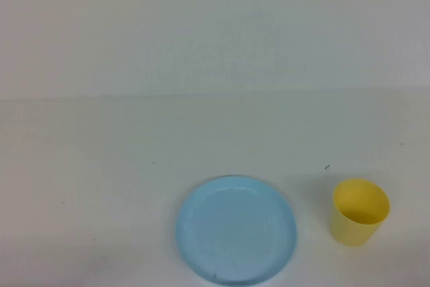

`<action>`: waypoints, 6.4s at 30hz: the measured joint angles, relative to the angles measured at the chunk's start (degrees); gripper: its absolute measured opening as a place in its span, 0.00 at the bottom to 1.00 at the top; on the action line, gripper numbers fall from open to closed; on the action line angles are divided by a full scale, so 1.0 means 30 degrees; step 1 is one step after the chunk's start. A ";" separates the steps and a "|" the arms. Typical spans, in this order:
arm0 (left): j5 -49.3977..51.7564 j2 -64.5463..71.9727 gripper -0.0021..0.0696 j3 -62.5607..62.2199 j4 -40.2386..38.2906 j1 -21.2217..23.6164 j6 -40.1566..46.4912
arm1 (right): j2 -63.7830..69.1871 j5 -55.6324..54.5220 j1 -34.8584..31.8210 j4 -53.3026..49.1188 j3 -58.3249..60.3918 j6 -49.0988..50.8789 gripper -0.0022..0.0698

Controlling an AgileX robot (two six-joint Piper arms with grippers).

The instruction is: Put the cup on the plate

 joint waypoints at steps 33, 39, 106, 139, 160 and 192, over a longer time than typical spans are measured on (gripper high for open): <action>-0.0392 0.0000 0.03 0.0000 0.3737 -0.0040 0.0000 | 0.0000 0.0000 0.0000 0.0000 0.0000 0.0000 0.03; -0.0392 0.0000 0.03 0.0000 0.3886 -0.0067 -0.1857 | 0.0000 0.0000 0.0000 0.0000 0.0000 0.0000 0.03; -0.0354 0.0000 0.03 0.0000 0.3459 -0.2598 -0.4337 | 0.0000 0.0000 0.1188 0.0000 0.0000 0.0000 0.03; -0.8009 0.0000 0.03 0.0000 0.4001 -0.2598 -0.4337 | 0.0000 -0.3884 0.2494 -0.0320 0.0026 0.0000 0.03; -1.1909 0.0037 0.03 -0.0452 0.5152 -0.2723 -1.0537 | 0.0000 -0.9659 0.2494 0.0060 -0.0043 0.0000 0.03; 0.3594 1.2086 0.43 -1.1053 -0.3980 -0.2723 -0.2476 | 1.3212 0.9961 0.2494 0.7303 -1.4505 -0.4014 0.03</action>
